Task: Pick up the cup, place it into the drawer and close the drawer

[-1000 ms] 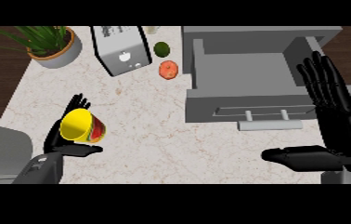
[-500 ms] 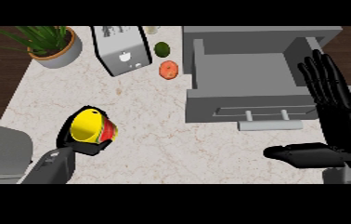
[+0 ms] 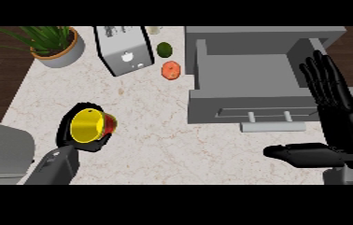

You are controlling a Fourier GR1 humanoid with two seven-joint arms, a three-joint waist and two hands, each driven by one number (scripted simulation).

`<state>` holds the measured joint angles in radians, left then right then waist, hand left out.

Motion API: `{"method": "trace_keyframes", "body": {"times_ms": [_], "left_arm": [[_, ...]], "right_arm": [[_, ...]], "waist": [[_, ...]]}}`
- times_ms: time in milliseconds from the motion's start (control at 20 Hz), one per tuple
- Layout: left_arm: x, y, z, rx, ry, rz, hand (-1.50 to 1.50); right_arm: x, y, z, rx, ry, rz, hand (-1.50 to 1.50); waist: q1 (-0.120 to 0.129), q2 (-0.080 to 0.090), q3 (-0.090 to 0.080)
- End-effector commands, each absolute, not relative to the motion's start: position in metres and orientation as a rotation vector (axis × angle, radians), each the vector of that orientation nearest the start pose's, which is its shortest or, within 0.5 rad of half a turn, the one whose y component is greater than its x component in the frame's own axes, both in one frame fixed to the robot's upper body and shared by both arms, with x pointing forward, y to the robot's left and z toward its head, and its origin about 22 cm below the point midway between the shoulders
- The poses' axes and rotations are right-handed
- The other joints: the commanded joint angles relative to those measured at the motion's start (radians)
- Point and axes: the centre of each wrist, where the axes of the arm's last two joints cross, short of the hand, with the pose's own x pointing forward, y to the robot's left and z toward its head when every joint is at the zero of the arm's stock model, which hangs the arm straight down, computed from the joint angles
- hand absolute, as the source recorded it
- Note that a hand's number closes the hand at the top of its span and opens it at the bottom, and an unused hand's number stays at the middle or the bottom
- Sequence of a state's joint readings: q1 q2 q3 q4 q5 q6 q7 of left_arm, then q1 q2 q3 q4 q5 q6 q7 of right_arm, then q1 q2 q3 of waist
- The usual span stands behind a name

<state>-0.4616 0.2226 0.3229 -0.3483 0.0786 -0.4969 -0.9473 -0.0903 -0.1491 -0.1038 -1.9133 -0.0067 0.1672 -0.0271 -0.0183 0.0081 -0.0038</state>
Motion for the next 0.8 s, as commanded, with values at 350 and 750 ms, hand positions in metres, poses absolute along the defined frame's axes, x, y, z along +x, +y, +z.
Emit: {"method": "trace_keyframes", "body": {"times_ms": [350, 750], "left_arm": [[0.308, 0.309, -0.103, -0.303, -2.102, 0.308, 1.50], [0.363, 0.256, -0.030, -0.389, -2.167, 0.111, 1.50]], "right_arm": [[0.253, -0.277, 0.109, -0.071, -2.008, 0.230, -1.50], [0.233, -0.291, 0.101, -0.090, -1.992, 0.235, -1.50]], "waist": [[0.011, -0.003, 0.003], [0.027, -0.016, 0.006]]}}
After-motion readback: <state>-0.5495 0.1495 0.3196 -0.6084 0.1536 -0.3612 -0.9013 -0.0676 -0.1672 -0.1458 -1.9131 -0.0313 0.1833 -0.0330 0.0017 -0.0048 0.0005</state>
